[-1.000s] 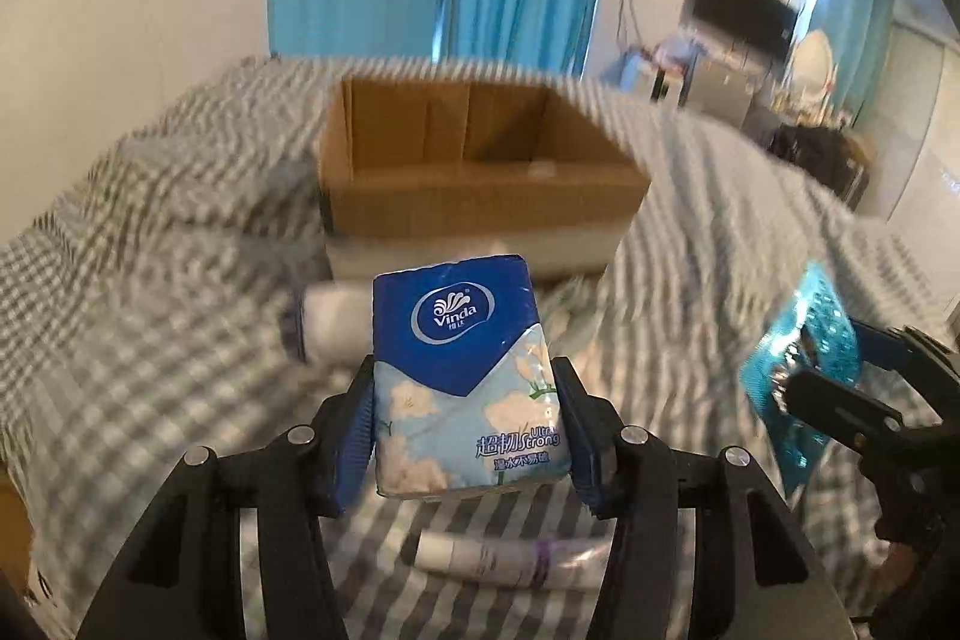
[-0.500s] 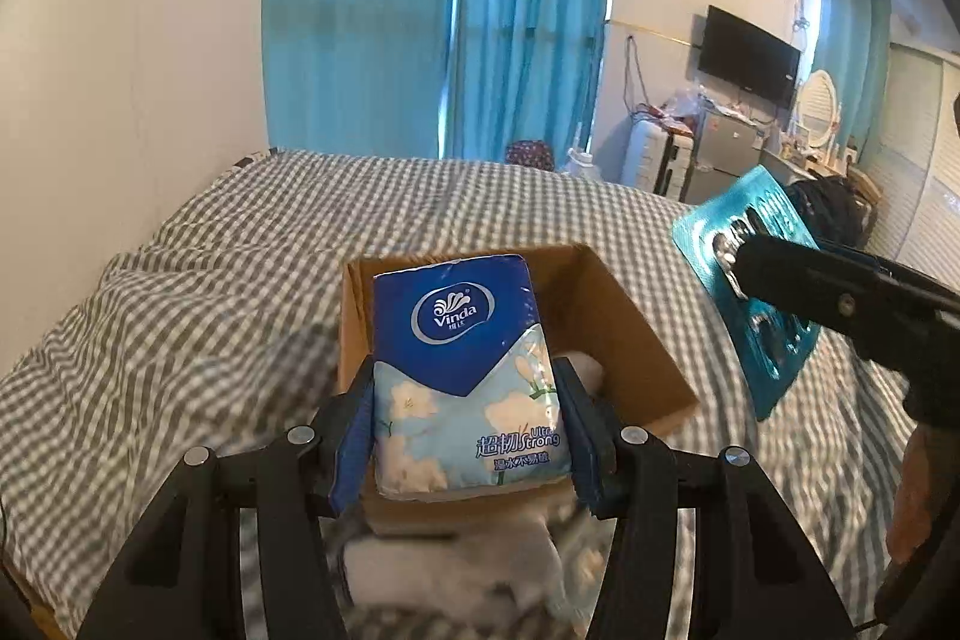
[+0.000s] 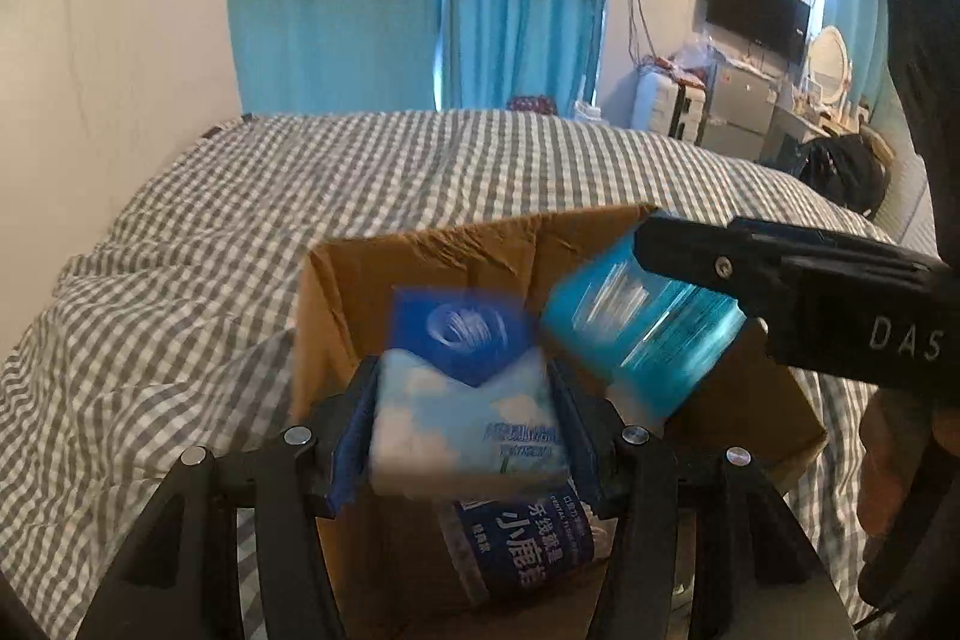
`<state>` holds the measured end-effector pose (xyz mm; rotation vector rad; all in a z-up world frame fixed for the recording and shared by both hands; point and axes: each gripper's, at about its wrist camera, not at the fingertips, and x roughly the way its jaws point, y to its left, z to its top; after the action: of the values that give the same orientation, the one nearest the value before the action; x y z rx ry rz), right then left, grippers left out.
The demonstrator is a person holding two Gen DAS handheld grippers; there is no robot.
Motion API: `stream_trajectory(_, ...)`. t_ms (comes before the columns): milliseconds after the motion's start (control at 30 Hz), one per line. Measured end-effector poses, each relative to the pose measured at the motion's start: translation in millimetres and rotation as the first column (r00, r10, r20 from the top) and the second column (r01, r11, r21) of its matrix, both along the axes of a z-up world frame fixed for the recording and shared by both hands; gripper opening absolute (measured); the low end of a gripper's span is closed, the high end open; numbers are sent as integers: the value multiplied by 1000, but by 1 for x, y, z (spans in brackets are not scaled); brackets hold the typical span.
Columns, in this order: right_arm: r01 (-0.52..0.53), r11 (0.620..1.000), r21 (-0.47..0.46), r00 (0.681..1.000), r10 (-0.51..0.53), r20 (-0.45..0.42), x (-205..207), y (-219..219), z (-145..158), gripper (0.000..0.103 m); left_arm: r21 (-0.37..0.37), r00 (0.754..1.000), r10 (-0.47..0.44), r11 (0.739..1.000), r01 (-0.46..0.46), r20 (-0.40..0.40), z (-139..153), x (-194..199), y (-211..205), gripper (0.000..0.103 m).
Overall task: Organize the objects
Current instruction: 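Carry tissue pack and blister pack into the box and open both tools, then grasp the white socks with left tool while right tool grasps white cloth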
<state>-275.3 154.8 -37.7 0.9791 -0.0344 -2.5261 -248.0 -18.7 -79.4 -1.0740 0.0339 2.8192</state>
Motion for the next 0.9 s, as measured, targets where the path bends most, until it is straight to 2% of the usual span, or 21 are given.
stream_trajectory(33,1,1000,2,1000,-1,3,-6,-1,-4,83,-2,1000,2,1000,-2,3,-2,-1,1,58)
stream_trajectory(133,1,1000,-8,1000,-1,4,-10,-2,-8,98,0,1000,-3,1000,3,6,-3,0,2,63)
stream_trajectory(167,3,1000,-13,1000,-3,0,-10,0,-7,101,-4,1000,1,1000,-1,1,-2,2,2,70)
stream_trajectory(200,10,1000,-18,1000,-10,-10,-9,1,-6,102,-8,1000,9,1000,-9,-6,-1,4,2,77)
stream_trajectory(333,31,999,-35,999,-32,-38,1,12,8,102,-5,999,25,1000,-25,-20,11,16,0,82)
stream_trajectory(500,56,998,-18,995,-58,-85,27,28,39,102,-7,998,28,1000,-28,-54,40,45,-3,100)
stream_trajectory(733,79,996,42,976,-69,-208,102,53,100,102,-25,994,32,999,-34,-104,78,102,-2,103)
stream_trajectory(900,77,994,75,959,-53,-277,160,61,126,102,-24,991,41,999,-45,-131,91,142,-4,103)
